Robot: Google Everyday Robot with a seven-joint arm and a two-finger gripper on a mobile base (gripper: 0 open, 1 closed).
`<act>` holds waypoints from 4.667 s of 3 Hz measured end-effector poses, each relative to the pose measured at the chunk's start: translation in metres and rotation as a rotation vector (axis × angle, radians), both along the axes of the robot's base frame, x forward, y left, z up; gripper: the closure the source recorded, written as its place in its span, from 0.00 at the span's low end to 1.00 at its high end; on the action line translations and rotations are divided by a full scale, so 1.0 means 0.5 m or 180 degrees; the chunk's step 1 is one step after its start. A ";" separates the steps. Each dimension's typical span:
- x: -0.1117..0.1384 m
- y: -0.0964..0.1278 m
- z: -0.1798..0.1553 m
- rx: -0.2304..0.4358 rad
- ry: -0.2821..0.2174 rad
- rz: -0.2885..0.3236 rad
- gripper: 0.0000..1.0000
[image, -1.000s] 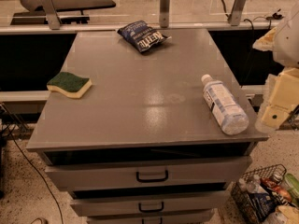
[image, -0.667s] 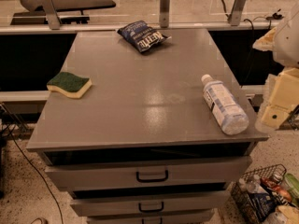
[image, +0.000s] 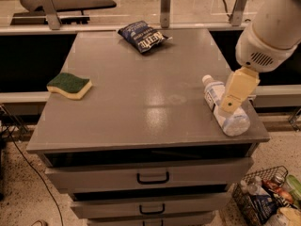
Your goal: Place blue plastic bottle upright
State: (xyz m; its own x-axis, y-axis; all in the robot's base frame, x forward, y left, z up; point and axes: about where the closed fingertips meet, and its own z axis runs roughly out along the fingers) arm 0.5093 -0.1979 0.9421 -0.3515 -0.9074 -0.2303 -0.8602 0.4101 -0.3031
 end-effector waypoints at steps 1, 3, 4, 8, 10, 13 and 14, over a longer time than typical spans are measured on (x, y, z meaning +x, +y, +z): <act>0.073 -0.004 -0.038 -0.0016 0.0033 -0.0470 0.00; 0.133 -0.047 -0.105 0.0304 0.0257 -0.1643 0.00; 0.127 -0.033 -0.137 0.0501 0.0361 -0.2027 0.00; 0.142 -0.033 -0.223 0.0562 0.0485 -0.2614 0.64; 0.162 -0.006 -0.193 0.0657 0.0270 -0.2400 1.00; 0.263 0.127 0.019 0.1604 -0.0859 -0.1157 1.00; 0.261 0.147 0.040 0.1700 -0.0937 -0.0953 1.00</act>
Offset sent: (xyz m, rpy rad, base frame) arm 0.0895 -0.0336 -0.0569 0.1055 0.0816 -0.6250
